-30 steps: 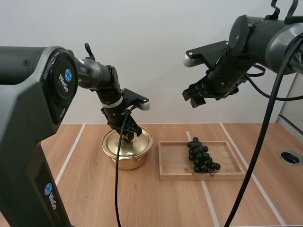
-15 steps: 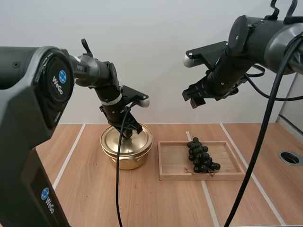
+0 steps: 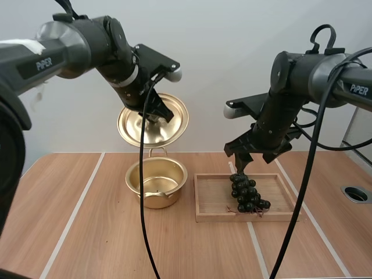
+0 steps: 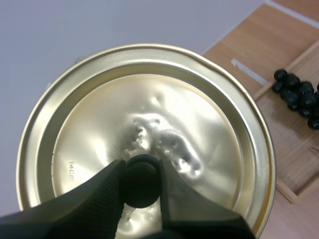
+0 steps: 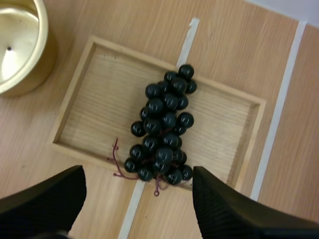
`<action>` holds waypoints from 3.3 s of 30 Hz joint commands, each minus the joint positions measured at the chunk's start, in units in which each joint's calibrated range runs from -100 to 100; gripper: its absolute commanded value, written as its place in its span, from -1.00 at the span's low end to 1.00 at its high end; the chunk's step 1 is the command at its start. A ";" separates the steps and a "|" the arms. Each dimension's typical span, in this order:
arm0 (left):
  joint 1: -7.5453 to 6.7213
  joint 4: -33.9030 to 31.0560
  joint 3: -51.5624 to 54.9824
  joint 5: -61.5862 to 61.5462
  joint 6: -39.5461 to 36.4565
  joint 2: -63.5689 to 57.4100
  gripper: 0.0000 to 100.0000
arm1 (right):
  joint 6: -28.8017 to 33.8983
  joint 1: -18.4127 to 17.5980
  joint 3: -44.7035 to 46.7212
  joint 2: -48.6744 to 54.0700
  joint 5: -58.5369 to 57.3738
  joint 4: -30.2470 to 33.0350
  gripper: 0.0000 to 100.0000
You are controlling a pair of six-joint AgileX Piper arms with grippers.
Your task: Open the pot, put the grape inside, and close it
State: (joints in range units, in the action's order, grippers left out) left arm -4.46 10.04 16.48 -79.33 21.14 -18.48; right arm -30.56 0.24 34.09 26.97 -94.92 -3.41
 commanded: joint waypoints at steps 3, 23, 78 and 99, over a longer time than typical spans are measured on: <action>-0.21 0.42 -5.69 0.38 -2.67 -4.80 -1.00 | 0.70 -0.03 3.38 0.25 4.51 0.79 1.00; -0.21 0.42 -9.59 -0.96 -2.79 -19.81 -1.00 | 1.78 -0.03 4.13 -13.90 15.48 3.41 1.00; -0.21 0.42 -9.59 0.50 -2.79 -21.02 -1.00 | 0.35 -0.03 3.61 -20.70 17.88 -0.93 -1.00; -0.21 0.64 -9.59 15.87 -2.79 -29.29 -1.00 | -9.15 -0.29 -10.00 -5.99 4.94 -12.09 -1.00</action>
State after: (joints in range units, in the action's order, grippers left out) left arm -4.46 10.04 7.21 -67.90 18.95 -45.87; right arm -36.89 0.18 28.10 19.89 -85.95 -11.16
